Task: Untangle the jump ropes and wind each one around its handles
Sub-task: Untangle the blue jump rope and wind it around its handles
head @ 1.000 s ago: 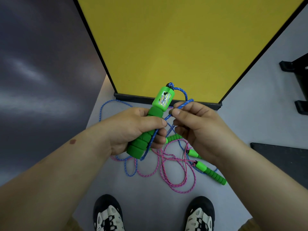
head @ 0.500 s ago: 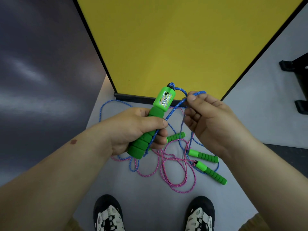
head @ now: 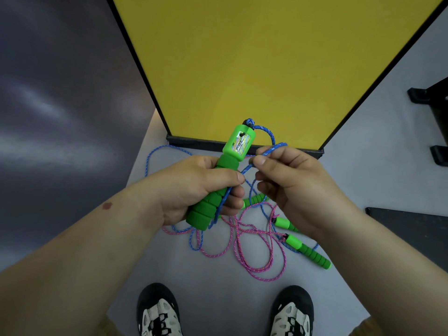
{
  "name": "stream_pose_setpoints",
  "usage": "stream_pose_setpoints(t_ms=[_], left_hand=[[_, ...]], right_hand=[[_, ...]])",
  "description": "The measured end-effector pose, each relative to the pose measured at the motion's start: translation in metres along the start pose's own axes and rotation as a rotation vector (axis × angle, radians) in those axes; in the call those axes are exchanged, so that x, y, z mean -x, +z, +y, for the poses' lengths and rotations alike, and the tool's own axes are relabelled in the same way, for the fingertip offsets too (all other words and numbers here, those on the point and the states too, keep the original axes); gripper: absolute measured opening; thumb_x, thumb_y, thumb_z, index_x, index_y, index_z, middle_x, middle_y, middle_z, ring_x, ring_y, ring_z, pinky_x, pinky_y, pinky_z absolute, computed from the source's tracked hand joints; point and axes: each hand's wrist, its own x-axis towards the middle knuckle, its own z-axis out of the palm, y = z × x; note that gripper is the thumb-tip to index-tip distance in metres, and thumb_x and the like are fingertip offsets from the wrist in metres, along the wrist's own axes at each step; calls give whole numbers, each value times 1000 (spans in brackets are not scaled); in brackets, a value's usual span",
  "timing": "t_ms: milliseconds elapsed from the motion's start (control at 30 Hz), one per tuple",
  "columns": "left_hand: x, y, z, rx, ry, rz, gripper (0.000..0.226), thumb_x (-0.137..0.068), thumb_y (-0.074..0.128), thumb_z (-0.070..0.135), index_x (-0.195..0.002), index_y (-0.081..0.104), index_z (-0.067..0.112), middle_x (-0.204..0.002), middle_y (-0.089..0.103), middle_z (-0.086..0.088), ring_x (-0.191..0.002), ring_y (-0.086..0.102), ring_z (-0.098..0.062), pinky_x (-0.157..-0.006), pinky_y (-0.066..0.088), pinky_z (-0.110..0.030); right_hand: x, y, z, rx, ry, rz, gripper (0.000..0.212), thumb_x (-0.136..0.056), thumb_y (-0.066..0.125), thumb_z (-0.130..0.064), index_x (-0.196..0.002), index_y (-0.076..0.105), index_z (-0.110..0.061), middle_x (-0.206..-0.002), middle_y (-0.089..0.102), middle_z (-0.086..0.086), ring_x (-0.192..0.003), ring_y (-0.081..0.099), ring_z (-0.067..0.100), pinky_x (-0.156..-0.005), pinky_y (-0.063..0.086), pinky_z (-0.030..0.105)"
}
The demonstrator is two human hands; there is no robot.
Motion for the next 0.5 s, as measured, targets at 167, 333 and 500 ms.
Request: stream_pose_setpoints(t_ms=[167,333,500], left_hand=[[-1,-1,0,-17,0,2,8,-96,62,10,-95,63,2,-73,69,-9,-63,69,-19,-62,59,-31],[-1,-1,0,-34,6,-12,8,-97,62,11,-94,62,3,-74,69,-9,-64,69,-19,-64,59,-32],[-1,0,-1,-41,6,1,7,-96,63,9,-93,62,3,-73,70,-9,-63,69,-19,-63,60,-33]], right_hand=[[-8,-11,-11,-134,-28,162,10,-90,69,-9,-83,69,-16,-78,63,-1,-65,58,11,-62,50,23],[-11,-18,-14,-209,-15,223,9,-90,70,-13,-84,71,-18,-85,64,3,-66,58,11,-64,51,24],[-7,-12,-9,-207,53,76,1,-92,68,-17,-92,67,-18,-90,69,1,-64,58,8,-66,50,24]])
